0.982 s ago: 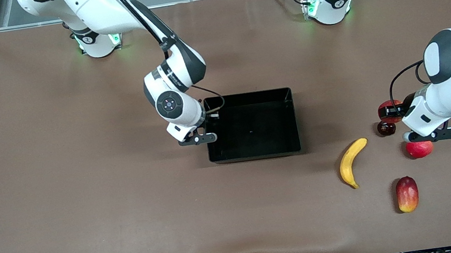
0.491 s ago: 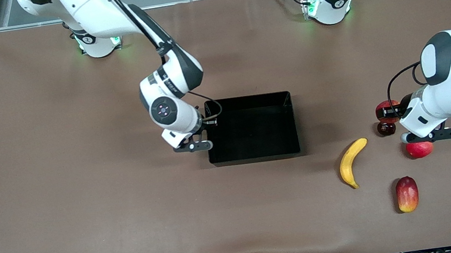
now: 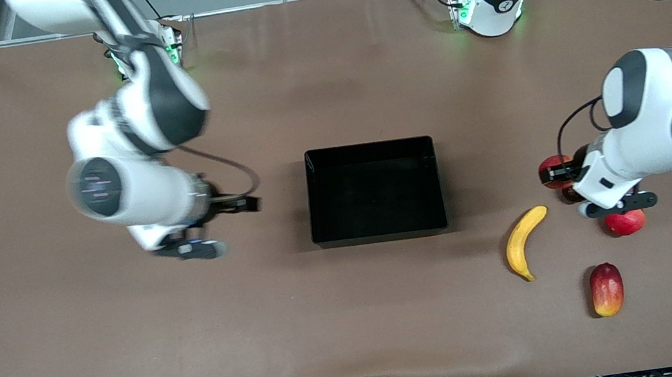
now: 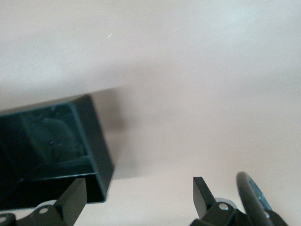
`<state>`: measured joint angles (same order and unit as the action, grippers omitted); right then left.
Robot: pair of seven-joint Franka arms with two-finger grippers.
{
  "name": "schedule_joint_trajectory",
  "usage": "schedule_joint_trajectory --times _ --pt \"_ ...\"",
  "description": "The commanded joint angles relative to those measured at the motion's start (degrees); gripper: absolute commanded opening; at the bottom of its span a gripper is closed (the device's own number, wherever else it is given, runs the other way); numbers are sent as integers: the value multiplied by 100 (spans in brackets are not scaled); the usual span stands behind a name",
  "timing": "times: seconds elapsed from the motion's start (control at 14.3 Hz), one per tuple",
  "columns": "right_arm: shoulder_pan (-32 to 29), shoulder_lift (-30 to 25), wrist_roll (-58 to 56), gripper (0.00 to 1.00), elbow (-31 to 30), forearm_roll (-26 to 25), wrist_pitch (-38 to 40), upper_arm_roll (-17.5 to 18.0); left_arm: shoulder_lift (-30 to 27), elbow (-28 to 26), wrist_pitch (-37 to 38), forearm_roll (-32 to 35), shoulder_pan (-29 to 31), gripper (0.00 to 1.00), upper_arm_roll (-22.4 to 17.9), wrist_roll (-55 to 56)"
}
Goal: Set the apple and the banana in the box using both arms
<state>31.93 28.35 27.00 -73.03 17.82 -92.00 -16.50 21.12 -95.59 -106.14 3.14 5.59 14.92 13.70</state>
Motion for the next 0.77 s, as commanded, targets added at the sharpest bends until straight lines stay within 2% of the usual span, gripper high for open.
schedule_joint_trajectory --times 0.0,0.14,0.28,0.49,0.7 --pt "-379 118 -246 100 543 -358 672 -20 32 -82 -257 -313 -49 0 150 237" --pt "-783 -126 -441 100 676 -375 1235 -29 120 -74 -433 -314 -338 0 177 667" --pt "-1056 -636 -589 100 571 -664 1351 -46 207 -74 -722 -296 -645 0 177 993" --pt "-1513 -1356 -1143 100 2 -788 1483 -55 322 -74 -1092 -235 -1120 0 169 1617" --pt "-1865 -2104 -1678 100 -553 -832 1474 -55 331 -73 -1277 -226 -1437 0 177 1759"
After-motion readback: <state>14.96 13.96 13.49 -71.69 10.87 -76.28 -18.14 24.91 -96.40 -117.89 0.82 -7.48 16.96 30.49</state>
